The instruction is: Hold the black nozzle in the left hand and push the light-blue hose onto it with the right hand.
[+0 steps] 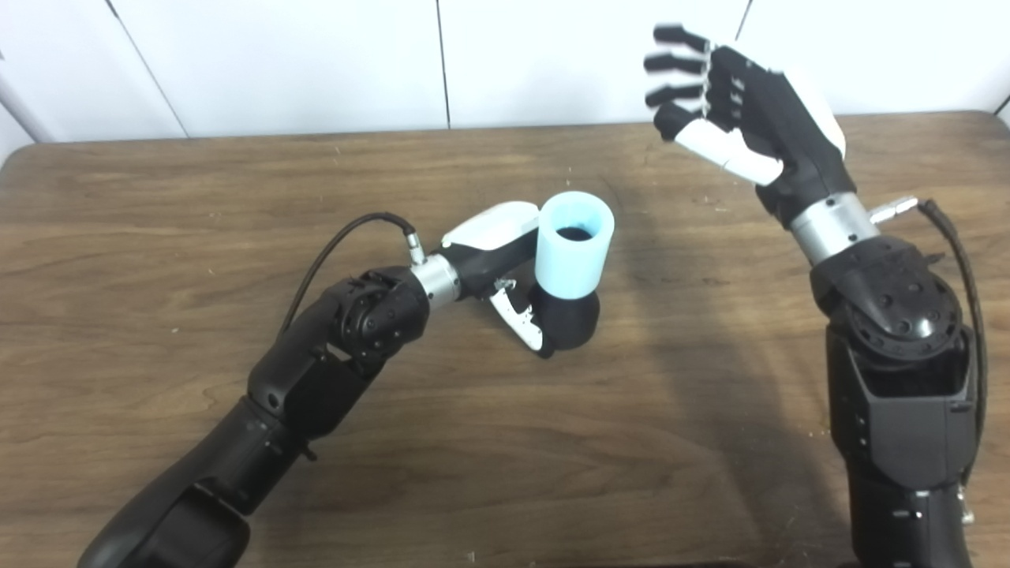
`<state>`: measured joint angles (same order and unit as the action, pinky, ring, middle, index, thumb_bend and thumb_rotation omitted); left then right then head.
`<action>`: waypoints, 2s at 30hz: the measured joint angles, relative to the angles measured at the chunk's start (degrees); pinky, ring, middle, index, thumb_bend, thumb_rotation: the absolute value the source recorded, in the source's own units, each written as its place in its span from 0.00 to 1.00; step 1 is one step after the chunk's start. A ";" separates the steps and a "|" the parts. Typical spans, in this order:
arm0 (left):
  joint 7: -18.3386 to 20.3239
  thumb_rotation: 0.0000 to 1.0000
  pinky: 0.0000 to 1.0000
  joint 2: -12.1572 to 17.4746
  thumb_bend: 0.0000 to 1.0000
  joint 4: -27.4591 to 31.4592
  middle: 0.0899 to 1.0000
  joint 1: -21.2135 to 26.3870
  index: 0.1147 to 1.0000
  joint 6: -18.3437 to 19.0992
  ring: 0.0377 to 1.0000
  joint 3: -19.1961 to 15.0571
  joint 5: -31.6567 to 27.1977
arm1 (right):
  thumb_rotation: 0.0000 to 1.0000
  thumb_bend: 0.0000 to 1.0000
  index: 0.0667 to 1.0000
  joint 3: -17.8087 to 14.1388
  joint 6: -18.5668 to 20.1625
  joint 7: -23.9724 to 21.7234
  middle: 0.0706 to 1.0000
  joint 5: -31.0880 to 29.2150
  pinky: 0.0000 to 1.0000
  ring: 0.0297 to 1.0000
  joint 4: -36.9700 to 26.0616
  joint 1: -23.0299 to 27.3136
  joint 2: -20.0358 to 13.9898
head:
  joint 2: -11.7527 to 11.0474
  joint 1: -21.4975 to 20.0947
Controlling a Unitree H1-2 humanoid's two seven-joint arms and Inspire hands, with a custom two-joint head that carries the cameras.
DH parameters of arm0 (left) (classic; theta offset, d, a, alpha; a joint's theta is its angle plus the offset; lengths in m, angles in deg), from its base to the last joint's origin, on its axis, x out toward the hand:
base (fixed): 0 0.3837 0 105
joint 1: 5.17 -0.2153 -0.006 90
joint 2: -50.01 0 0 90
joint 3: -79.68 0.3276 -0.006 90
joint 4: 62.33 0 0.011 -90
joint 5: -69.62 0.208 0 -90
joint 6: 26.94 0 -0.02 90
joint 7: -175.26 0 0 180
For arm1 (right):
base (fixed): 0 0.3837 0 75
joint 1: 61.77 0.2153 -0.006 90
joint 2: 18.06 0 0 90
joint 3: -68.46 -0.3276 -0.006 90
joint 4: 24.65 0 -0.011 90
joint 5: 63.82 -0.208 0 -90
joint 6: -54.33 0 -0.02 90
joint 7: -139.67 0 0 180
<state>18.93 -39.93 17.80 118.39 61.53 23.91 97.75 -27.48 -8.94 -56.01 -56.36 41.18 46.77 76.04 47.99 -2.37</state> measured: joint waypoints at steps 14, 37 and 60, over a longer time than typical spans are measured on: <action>0.20 0.10 0.97 0.01 0.92 -0.01 0.76 -0.11 0.77 0.01 0.76 -0.35 -0.45 | 0.51 0.57 0.74 -1.40 0.17 -4.15 0.70 2.66 0.48 0.61 3.46 -3.57 2.70 | -0.09 0.18; 1.38 0.23 1.00 0.19 1.00 2.74 1.00 -0.25 1.00 3.85 1.00 -0.92 3.45 | 0.53 0.58 0.76 -1.57 0.16 -5.17 0.71 2.91 0.49 0.61 3.49 -3.54 2.28 | -0.18 0.44; -12.74 0.00 0.51 -9.11 0.48 14.41 0.60 -13.92 0.63 16.77 0.60 -33.03 -15.38 | 0.51 0.54 0.75 -2.09 0.17 -1.51 0.71 -1.61 0.50 0.62 5.06 -5.17 2.31 | -1.23 5.00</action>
<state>6.19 -49.04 32.21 104.47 78.30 -9.12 82.38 -29.57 -8.77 -57.52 -57.97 46.24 41.60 78.35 46.76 2.62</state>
